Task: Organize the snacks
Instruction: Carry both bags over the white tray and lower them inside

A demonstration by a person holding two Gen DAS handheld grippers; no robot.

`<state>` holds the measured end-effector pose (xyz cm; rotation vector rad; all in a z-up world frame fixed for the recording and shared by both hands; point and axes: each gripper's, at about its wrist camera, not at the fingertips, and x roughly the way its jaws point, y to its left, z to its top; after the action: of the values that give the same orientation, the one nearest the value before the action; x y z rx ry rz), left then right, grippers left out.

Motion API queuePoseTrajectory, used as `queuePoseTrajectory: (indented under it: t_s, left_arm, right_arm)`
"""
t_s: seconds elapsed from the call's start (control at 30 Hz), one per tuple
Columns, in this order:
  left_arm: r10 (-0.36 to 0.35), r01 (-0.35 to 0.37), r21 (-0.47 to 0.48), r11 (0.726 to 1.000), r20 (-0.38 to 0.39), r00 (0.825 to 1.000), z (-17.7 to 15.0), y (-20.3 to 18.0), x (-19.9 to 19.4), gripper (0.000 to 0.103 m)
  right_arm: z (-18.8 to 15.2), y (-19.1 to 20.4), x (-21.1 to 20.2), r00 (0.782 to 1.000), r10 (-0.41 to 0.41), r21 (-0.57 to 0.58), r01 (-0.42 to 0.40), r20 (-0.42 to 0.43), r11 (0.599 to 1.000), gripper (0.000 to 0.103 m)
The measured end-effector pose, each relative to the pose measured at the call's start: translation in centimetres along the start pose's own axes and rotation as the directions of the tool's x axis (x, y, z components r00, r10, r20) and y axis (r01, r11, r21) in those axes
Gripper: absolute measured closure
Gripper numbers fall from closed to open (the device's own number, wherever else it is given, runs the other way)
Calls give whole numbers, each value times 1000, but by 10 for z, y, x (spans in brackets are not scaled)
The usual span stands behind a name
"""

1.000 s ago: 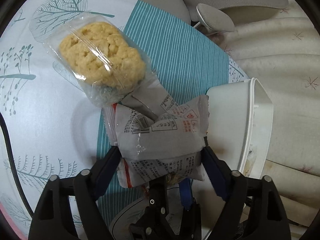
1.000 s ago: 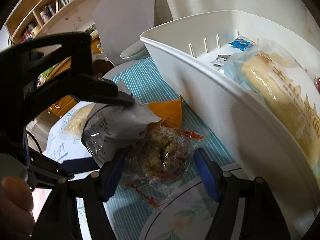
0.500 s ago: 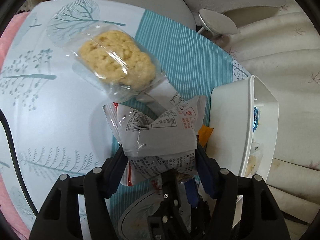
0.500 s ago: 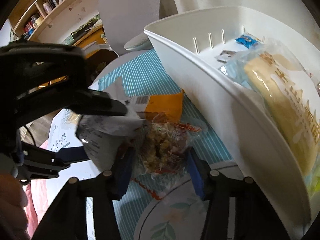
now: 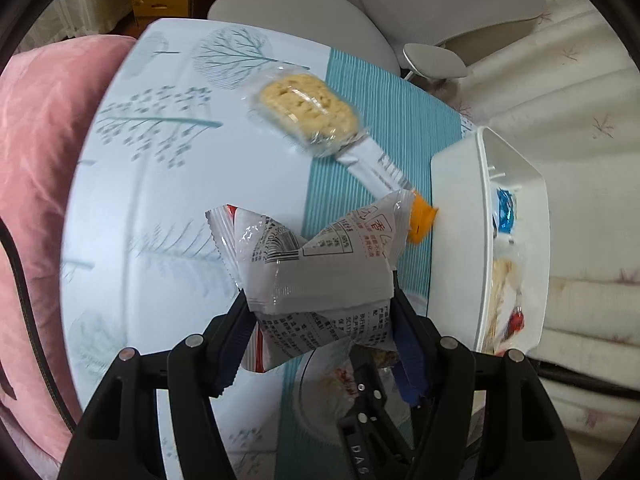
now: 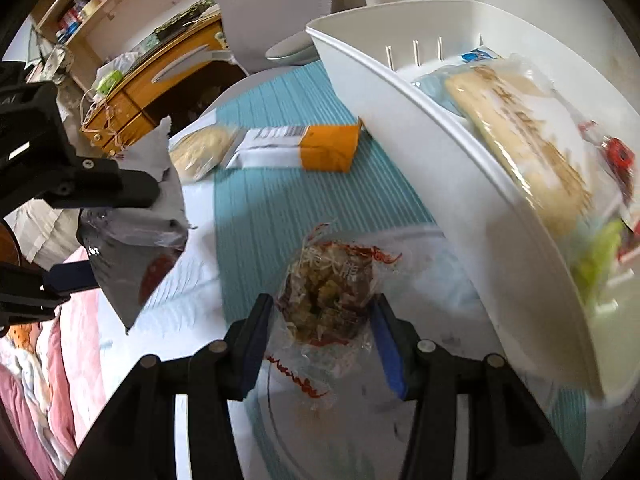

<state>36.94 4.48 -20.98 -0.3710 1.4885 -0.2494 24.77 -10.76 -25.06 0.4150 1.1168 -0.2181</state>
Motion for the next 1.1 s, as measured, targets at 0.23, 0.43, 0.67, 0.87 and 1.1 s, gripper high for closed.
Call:
queuePoseTrajectory:
  t_s: [0.23, 0.43, 0.67, 0.87, 1.1]
  left_arm:
    - [-1, 0, 10, 1000, 38, 999, -57, 14, -42, 38]
    - [-29, 24, 58, 998, 94, 995, -104, 15, -74, 38]
    - [-86, 59, 157, 986, 169, 982, -147, -4, -97, 38]
    - [-128, 76, 223, 972, 233, 964, -178, -29, -108, 38]
    - [-116, 45, 236, 971, 297, 948, -199, -66, -105, 38]
  right_arm:
    - [-31, -5, -51, 1000, 15, -51, -14, 15, 999, 53]
    - [-49, -17, -100, 998, 25, -71, -21, 61, 997, 53]
    - [-67, -38, -143, 990, 6, -76, 5, 143, 997, 53]
    - [-71, -62, -173, 978, 1, -87, 17, 208, 996, 53]
    - [-55, -98, -192, 966, 48, -142, -12, 252, 990, 53]
